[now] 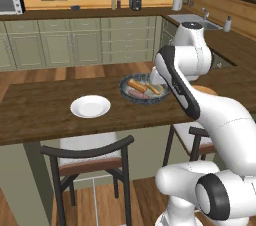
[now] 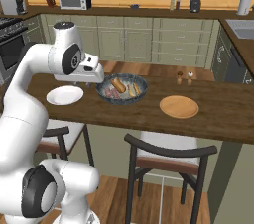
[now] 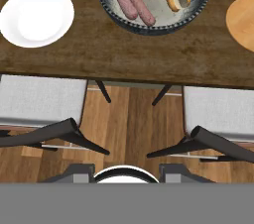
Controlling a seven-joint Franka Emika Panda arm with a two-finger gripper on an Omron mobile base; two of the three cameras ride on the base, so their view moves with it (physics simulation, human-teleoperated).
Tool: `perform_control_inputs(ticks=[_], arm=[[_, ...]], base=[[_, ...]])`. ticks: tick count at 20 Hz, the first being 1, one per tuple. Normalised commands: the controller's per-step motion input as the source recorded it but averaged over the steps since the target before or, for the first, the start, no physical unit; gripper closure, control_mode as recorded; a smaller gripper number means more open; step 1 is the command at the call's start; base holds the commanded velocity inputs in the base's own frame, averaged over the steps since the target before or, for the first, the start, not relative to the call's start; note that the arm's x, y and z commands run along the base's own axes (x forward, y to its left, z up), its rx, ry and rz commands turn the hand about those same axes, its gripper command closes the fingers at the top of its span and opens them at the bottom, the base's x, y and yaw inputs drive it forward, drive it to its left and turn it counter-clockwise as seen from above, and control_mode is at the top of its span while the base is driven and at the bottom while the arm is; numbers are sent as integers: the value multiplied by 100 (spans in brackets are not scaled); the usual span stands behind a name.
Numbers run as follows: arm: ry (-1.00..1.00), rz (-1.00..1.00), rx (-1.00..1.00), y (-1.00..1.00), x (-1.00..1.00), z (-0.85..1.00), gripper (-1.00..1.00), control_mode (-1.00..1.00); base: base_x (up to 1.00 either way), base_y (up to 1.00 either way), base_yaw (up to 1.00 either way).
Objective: Place one bun and one sausage from the bowl on each plate.
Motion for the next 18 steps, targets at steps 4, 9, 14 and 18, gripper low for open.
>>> perform_control_inputs(ticks=[4,9,14,18], arm=[[0,0,0,0,0,0,-100,-100],[0,0,0,-1,6,0,-100,-100],[0,0,0,-15,53,-6,-100,-100],[1,0,0,-2,96,-21,-100,-100]], base=[[0,0,0],[0,0,0],[0,0,0],[0,0,0]])
